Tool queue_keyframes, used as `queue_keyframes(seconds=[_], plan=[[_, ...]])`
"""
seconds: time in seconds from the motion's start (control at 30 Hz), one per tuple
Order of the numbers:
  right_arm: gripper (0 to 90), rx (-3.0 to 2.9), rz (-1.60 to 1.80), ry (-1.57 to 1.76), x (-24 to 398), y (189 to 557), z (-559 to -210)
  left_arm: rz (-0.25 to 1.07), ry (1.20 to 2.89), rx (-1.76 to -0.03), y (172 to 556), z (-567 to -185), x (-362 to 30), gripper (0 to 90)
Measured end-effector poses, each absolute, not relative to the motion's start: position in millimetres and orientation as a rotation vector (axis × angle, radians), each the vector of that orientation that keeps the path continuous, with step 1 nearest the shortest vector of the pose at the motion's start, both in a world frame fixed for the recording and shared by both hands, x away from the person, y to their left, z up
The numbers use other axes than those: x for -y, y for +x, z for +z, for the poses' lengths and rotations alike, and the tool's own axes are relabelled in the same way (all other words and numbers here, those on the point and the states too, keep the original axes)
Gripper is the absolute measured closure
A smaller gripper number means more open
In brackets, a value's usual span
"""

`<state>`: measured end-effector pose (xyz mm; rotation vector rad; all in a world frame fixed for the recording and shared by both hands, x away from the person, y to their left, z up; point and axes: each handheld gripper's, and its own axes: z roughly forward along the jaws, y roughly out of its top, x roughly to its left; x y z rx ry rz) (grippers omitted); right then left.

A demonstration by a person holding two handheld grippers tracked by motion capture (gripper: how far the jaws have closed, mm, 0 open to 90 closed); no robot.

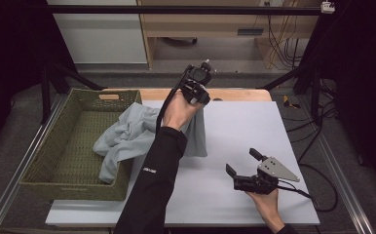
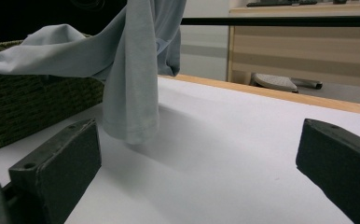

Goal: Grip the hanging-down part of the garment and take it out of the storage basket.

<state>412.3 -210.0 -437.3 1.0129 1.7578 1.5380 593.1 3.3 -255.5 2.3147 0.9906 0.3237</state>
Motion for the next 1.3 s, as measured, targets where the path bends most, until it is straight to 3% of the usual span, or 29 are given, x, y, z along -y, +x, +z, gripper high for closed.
queue_keyframes(seconds=[0.7, 1.3], plan=[[0.4, -1.764, 1.562, 0.958, 208.8, 413.7, -428.7, 0.32, 2.319, -0.98, 589.8, -251.3, -4.2, 86.1], [0.7, -1.836, 1.625, 0.911, 164.6, 442.6, -414.6, 0.328, 2.328, -0.978, 588.7, -246.6, -8.7, 86.1]])
